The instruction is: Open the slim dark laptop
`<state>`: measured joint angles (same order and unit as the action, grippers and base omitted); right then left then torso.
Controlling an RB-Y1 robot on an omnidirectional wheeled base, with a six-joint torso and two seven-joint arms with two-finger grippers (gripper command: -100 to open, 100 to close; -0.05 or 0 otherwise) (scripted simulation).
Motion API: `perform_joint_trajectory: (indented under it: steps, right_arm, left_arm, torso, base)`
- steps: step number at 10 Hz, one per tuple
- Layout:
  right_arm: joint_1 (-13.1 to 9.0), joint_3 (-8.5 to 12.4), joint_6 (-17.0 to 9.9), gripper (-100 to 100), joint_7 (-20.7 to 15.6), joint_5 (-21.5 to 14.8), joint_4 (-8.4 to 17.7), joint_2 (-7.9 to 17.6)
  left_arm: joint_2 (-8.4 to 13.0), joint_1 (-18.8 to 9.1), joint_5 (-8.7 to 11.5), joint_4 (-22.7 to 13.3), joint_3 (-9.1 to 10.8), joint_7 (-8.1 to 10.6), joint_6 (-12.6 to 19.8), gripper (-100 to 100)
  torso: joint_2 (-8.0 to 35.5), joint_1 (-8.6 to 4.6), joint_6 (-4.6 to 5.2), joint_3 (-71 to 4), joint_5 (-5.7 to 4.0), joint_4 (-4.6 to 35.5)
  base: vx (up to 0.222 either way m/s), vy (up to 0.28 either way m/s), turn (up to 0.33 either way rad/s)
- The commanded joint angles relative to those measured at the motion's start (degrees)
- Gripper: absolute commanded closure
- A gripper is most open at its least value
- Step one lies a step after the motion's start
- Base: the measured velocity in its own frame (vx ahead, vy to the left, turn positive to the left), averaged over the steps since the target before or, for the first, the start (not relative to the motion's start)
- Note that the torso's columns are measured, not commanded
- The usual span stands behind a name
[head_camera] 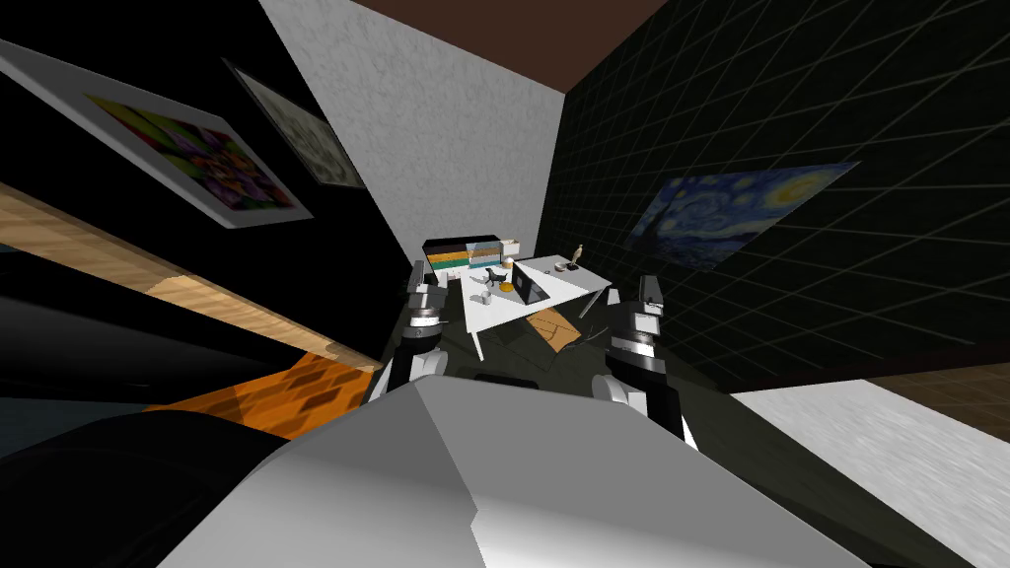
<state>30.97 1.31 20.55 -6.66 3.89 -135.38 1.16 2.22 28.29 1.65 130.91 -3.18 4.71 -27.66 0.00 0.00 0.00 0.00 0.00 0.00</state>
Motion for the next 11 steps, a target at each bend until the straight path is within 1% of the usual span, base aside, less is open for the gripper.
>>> perform_joint_trajectory:
  steps: [1,3,9,10,11]
  right_arm:
    - [0.0,0.0,0.0,0,0.0,0.0,0.0,0.0]
    - [0.0,0.0,0.0,0,0.0,0.0,-0.01,0.0]
    - [0.0,0.0,0.01,0,0.0,0.0,-0.02,0.0]
    - [-0.16,0.35,-0.35,-100,-0.69,-0.78,0.71,2.6]
    - [-0.26,0.59,-0.59,-100,-1.15,-1.29,1.18,3.76]
  left_arm:
    - [0.0,0.0,0.0,0.0,0.0,0.0,0.0,0]
    - [0.0,0.0,0.0,0.01,0.0,0.0,0.0,0]
    - [0.0,0.0,0.0,0.02,0.0,0.0,-0.01,0]
    - [0.0,0.0,0.0,0.02,0.0,0.0,-0.01,0]
    - [0.0,0.0,0.0,0.0,0.0,0.0,0.0,0]
  torso:
    - [2.32,0.0,0.0,-4.67,0.0,2.35]
    - [10.03,0.0,0.0,-20.14,0.0,10.06]
    - [35.39,0.0,0.0,-70.73,0.0,35.37]
    - [39.62,0.0,0.0,-79.19,0.0,39.6]
    - [41.53,0.04,-0.01,-83.15,0.01,41.48]
  base:
    - [0.0,0.0,0.0]
    - [0.0,0.0,0.0]
    - [0.0,0.0,0.0]
    - [0.011,0.015,0.05]
    - [0.013,0.028,0.075]
